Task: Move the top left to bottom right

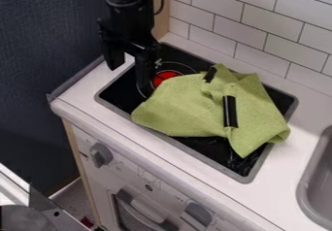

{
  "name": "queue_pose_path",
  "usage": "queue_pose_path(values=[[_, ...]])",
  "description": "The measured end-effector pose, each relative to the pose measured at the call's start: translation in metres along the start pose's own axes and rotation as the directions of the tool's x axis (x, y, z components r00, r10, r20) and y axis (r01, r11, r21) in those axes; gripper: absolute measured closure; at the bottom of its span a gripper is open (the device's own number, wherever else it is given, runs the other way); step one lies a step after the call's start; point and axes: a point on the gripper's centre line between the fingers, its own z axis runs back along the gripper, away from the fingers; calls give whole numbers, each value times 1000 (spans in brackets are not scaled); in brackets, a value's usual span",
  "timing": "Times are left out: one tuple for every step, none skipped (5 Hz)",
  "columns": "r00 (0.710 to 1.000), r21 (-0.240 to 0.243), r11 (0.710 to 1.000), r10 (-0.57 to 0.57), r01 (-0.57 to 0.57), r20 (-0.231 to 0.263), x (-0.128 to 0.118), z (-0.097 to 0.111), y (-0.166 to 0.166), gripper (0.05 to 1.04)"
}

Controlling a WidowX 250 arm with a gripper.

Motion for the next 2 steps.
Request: queue_pose_path(values=[[999, -13, 1000, 0, 0, -35, -5, -9, -2, 83], [995, -1, 997, 75, -76, -61, 1, -10, -8, 83]])
